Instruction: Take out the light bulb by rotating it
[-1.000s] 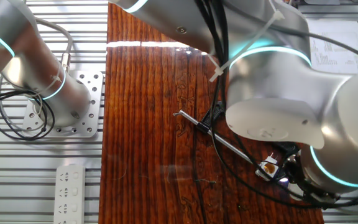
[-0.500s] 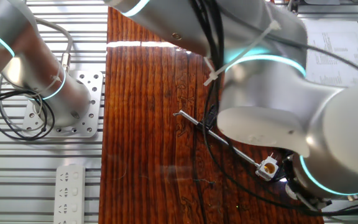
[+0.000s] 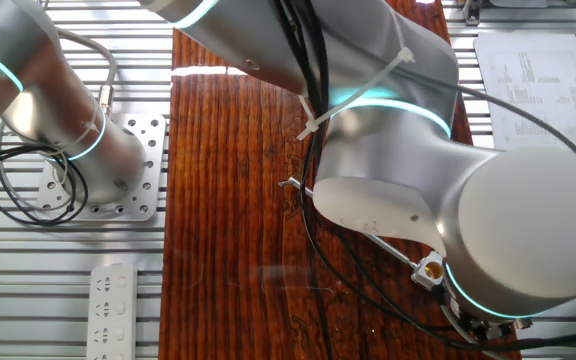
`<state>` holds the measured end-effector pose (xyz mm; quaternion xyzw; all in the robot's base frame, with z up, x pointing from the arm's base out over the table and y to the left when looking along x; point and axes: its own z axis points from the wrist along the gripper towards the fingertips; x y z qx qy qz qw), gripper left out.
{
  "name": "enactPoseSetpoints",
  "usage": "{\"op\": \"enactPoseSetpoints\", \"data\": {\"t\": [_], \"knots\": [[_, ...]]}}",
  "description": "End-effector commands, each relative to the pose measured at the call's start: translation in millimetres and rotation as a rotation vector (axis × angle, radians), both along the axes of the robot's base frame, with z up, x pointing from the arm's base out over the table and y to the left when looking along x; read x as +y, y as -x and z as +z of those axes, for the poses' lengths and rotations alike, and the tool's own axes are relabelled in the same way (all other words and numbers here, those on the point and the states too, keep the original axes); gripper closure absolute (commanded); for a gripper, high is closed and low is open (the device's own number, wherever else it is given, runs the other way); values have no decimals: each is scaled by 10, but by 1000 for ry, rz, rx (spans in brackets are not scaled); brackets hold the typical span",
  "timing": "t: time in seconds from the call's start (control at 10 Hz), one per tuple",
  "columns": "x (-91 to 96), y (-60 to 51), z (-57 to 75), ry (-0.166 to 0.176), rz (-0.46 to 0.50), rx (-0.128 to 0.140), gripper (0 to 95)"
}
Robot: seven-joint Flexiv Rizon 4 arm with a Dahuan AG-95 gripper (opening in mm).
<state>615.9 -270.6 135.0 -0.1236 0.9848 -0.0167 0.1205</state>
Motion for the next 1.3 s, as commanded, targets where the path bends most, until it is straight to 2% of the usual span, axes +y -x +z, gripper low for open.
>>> {"op": "enactPoseSetpoints", "data": {"t": [0.1,0.4,0.6,0.7,0.8,1.0,1.1,1.2,1.3], "knots": [[0,1,-6,7,5,0,950],[-1,1,-6,18,25,0,950],[-1,1,-6,27,29,18,950],[-1,1,-6,36,29,25,950],[-1,1,-6,67,26,17,950],[-1,1,-6,21,-92,5,950],[-1,1,-6,7,-133,-10,950],[-1,1,-6,3,-141,-21,950],[-1,1,-6,3,-141,-21,950]]}}
